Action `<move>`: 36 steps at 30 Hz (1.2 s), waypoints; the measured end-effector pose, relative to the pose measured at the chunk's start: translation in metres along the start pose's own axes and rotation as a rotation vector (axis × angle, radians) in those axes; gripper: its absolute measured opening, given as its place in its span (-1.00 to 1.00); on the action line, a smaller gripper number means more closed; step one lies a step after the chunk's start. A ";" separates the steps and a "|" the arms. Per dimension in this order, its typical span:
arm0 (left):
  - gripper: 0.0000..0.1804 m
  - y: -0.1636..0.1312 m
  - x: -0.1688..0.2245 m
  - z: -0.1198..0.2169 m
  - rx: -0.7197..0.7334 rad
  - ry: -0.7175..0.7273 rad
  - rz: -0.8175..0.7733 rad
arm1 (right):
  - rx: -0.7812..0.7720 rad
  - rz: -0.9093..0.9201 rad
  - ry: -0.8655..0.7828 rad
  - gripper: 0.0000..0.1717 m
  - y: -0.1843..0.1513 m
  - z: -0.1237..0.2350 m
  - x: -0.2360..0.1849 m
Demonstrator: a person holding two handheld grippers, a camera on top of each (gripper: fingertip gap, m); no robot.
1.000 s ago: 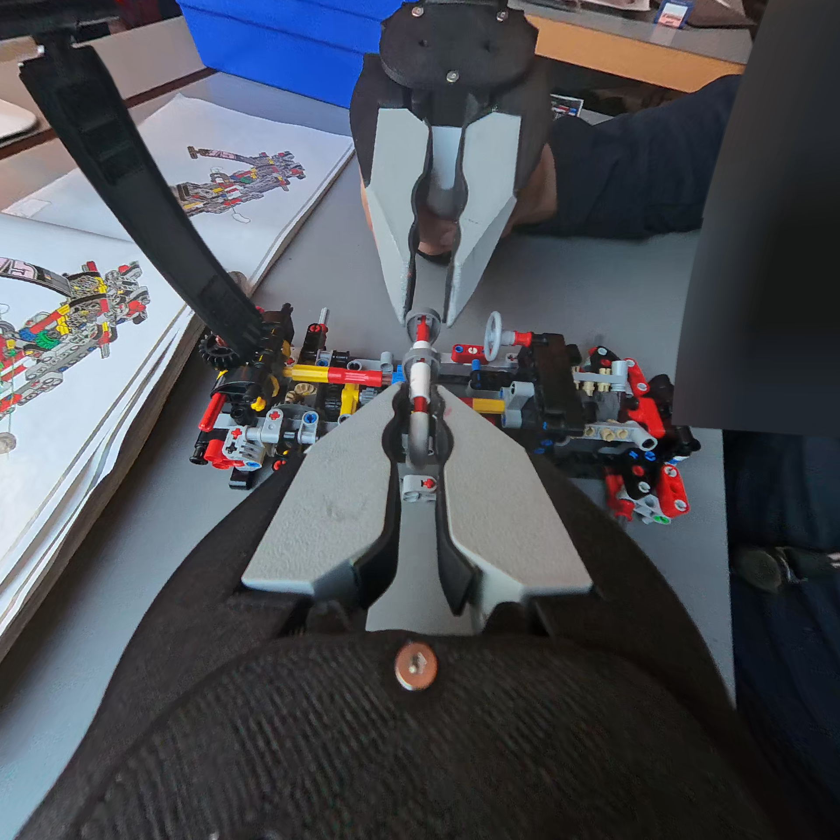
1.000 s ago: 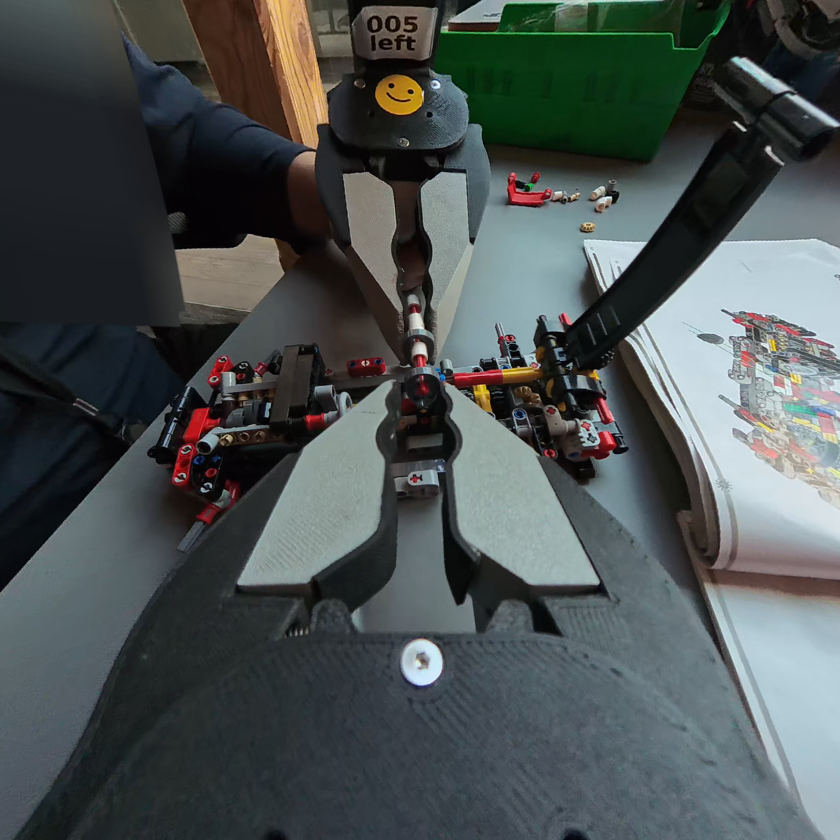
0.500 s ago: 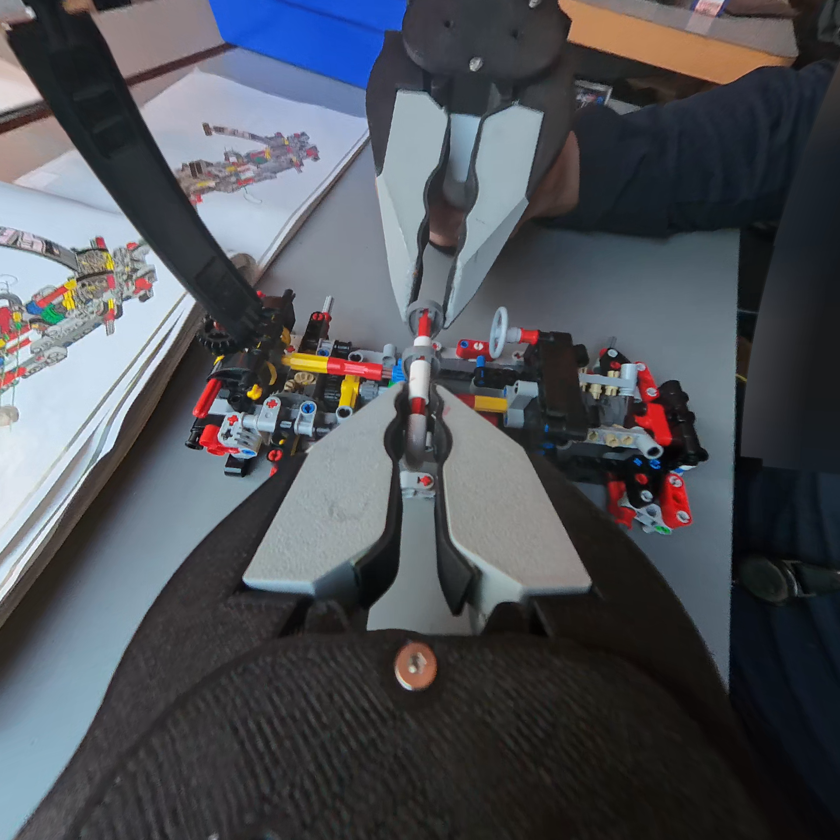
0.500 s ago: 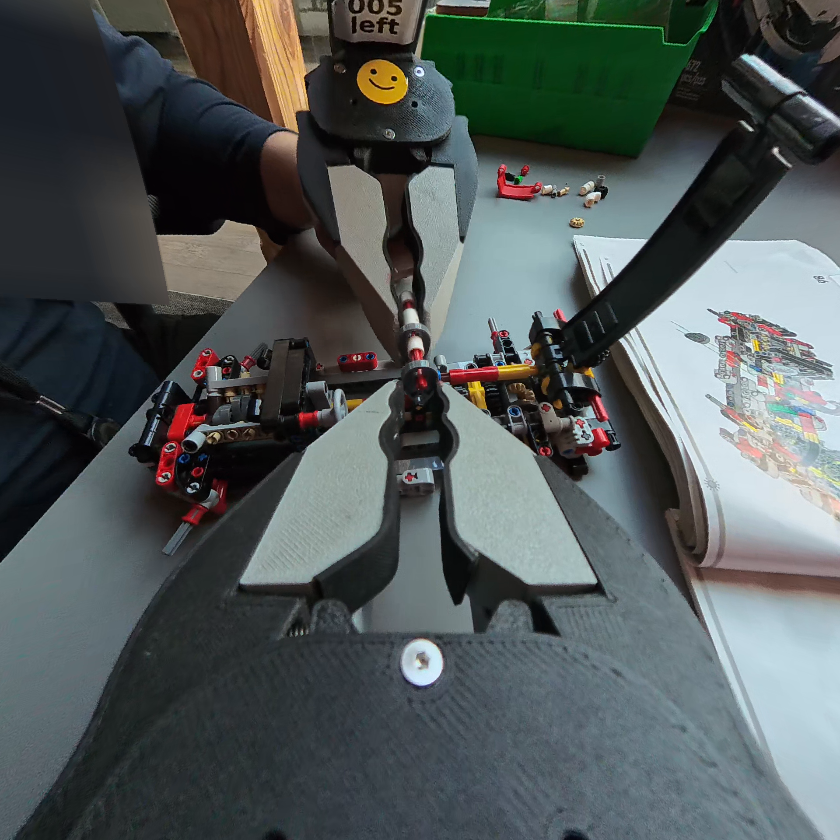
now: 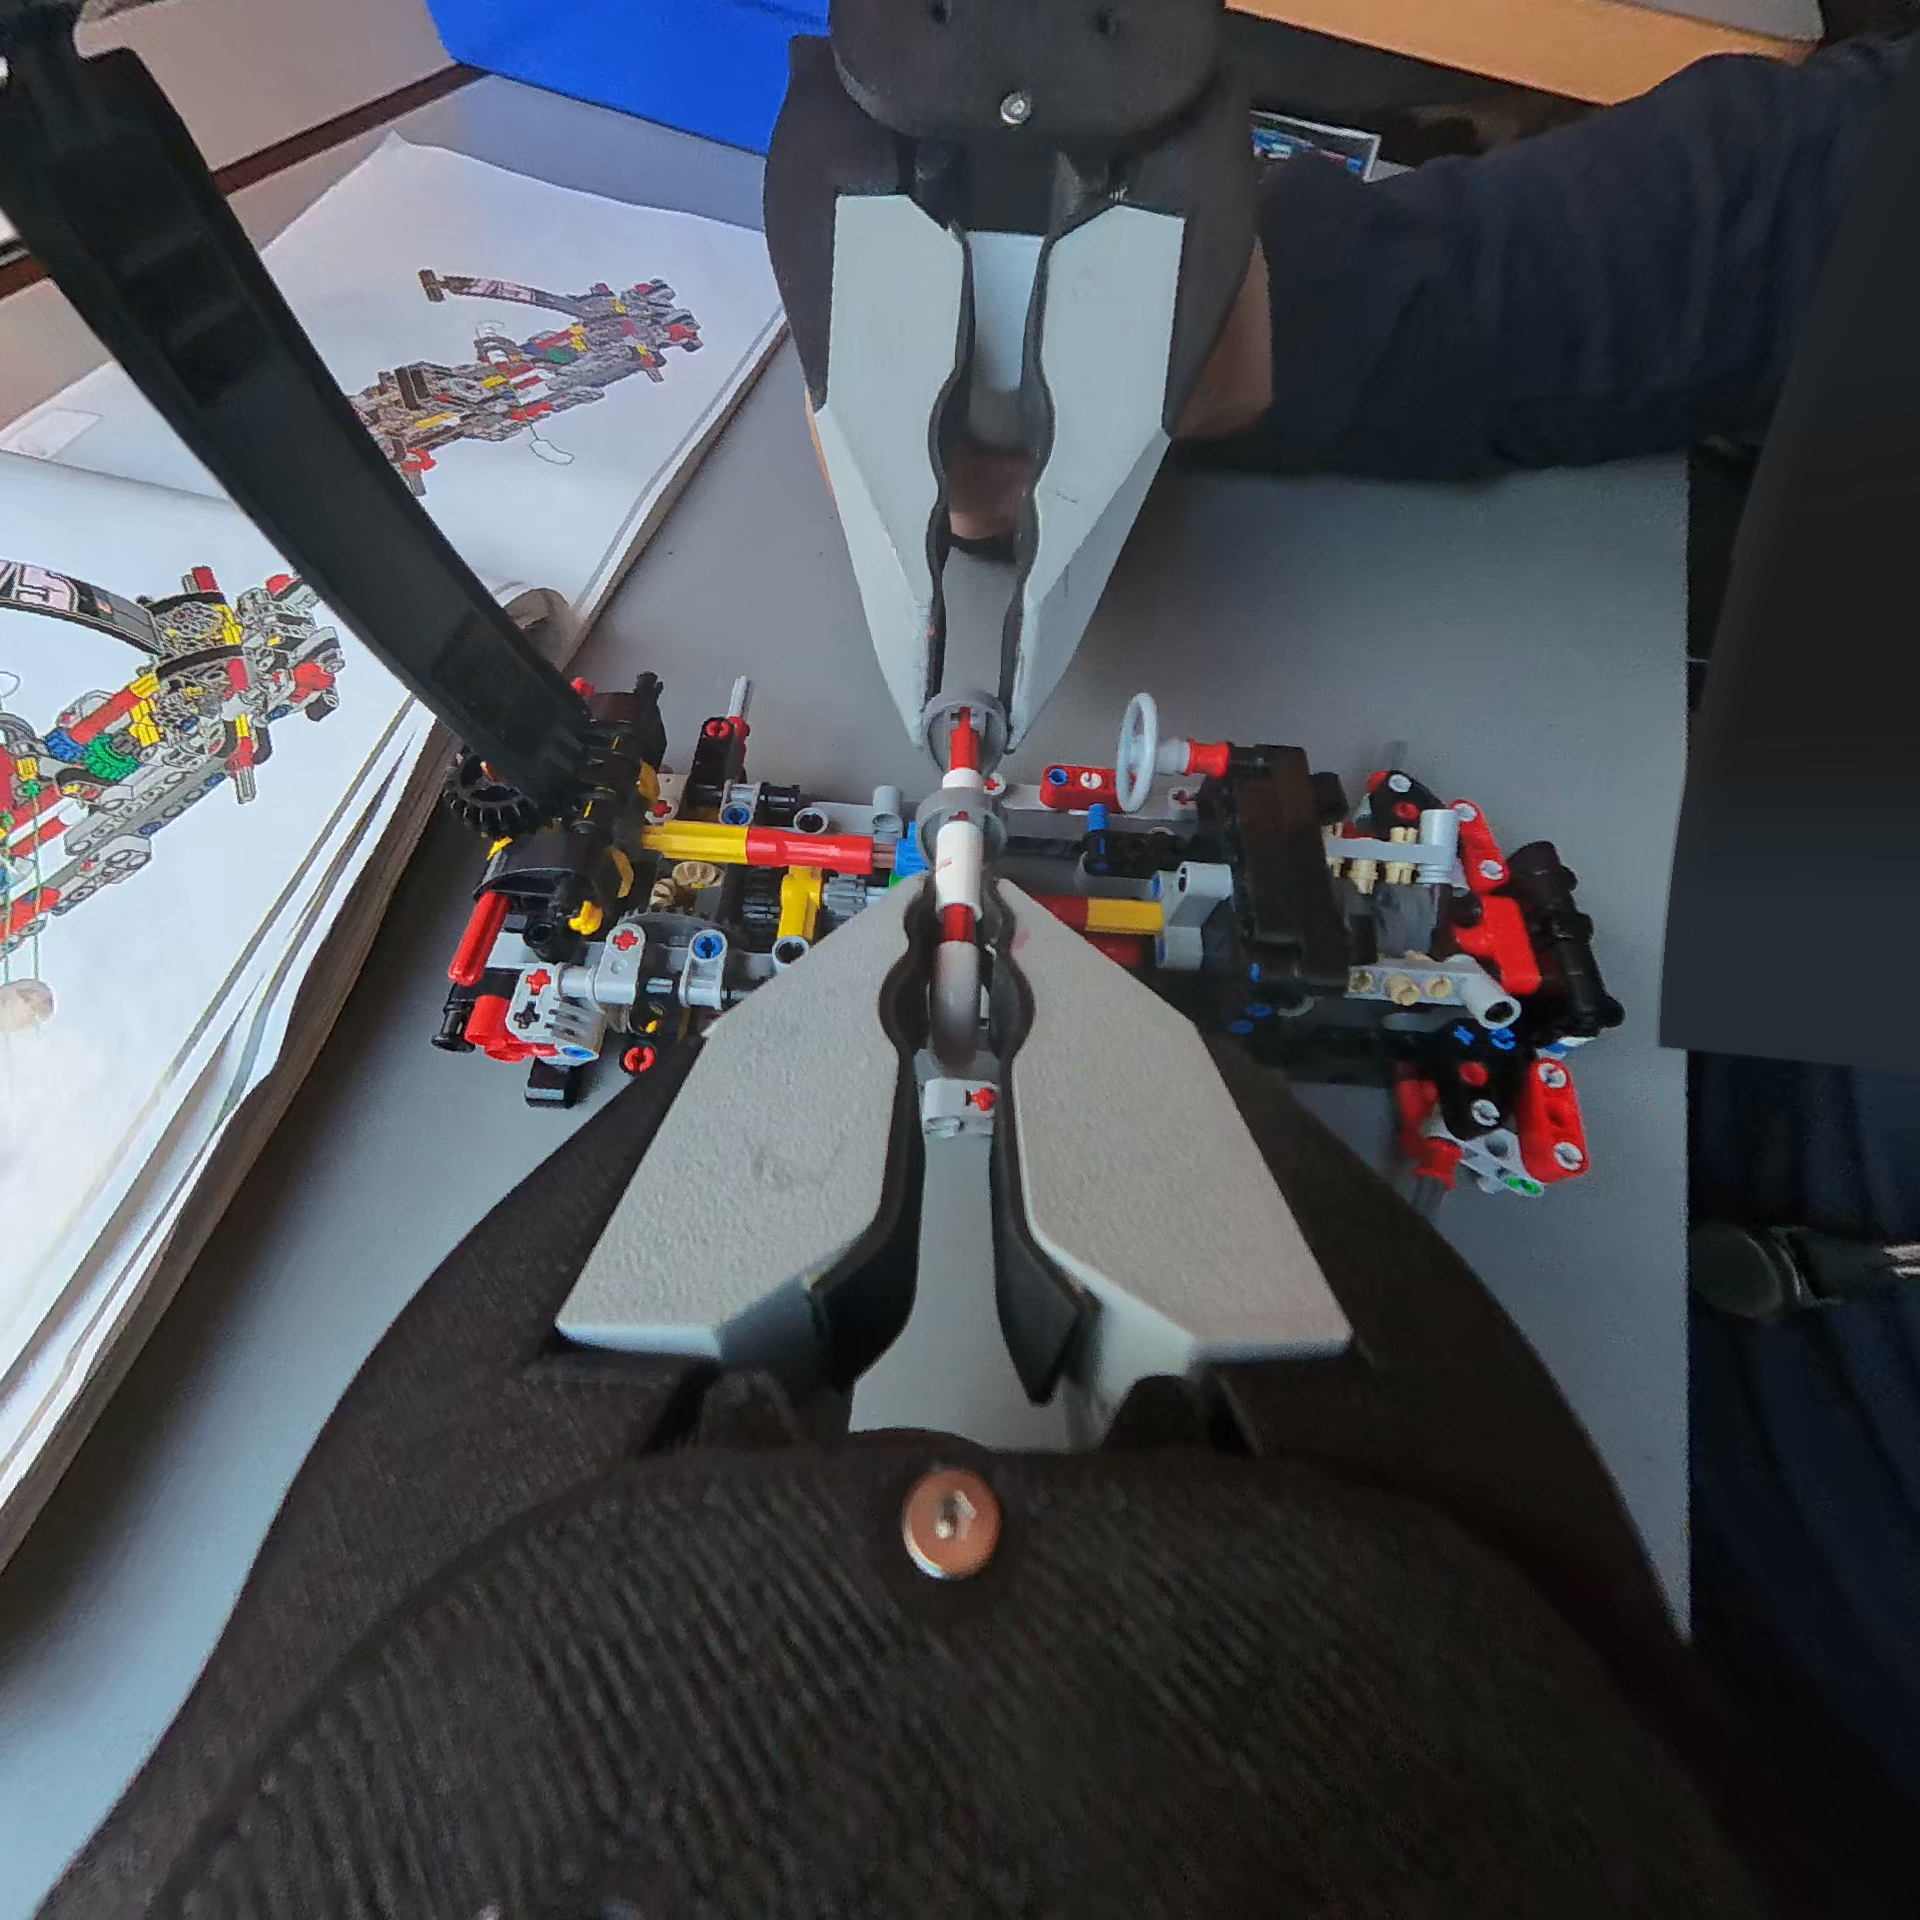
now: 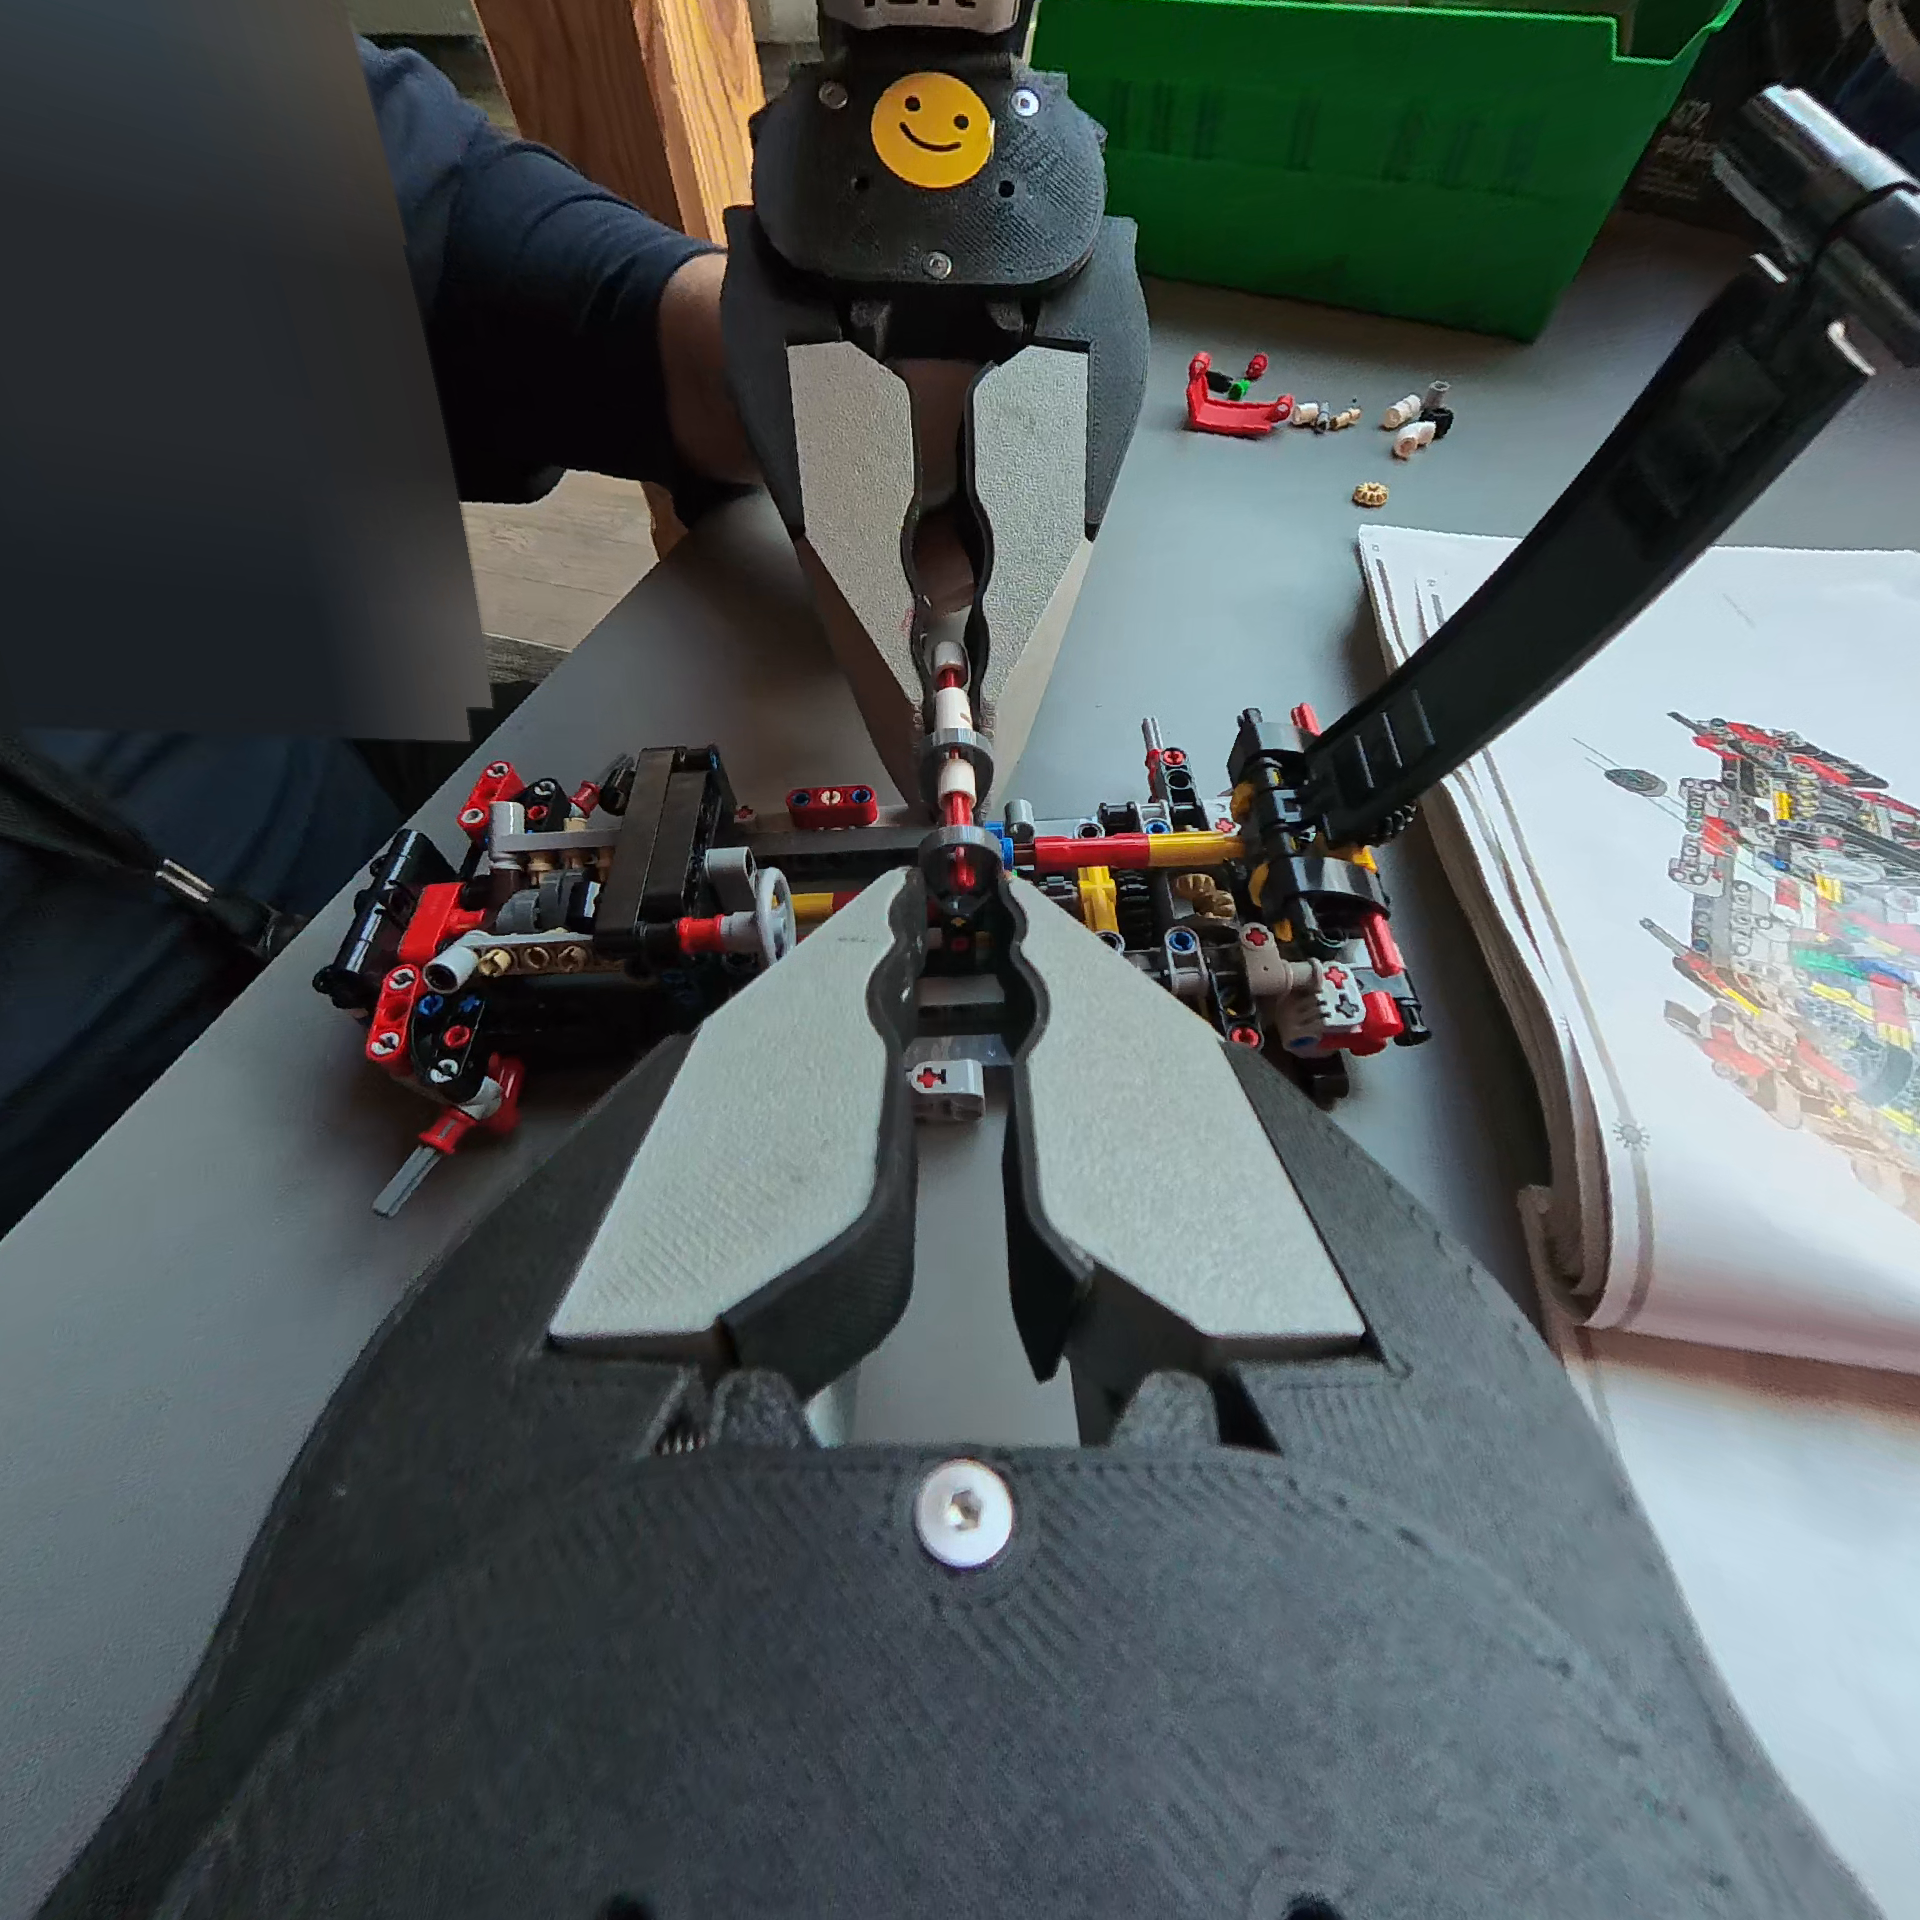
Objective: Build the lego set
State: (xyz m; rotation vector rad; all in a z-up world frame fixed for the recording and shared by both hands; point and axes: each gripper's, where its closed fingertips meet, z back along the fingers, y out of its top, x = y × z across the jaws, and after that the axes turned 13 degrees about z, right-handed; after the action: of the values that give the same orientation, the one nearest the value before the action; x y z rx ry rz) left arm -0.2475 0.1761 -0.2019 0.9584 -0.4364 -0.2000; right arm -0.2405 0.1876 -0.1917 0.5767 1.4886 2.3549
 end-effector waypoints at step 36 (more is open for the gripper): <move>-0.97 0.000 -0.002 -0.001 -0.016 -0.061 0.014 | 0.000 0.047 0.042 -0.89 0.000 -0.005 0.003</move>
State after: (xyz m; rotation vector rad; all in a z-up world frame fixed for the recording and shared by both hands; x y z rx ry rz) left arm -0.2492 0.1776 -0.2032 0.9348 -0.4964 -0.2200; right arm -0.2451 0.1849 -0.1926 0.5707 1.5084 2.4170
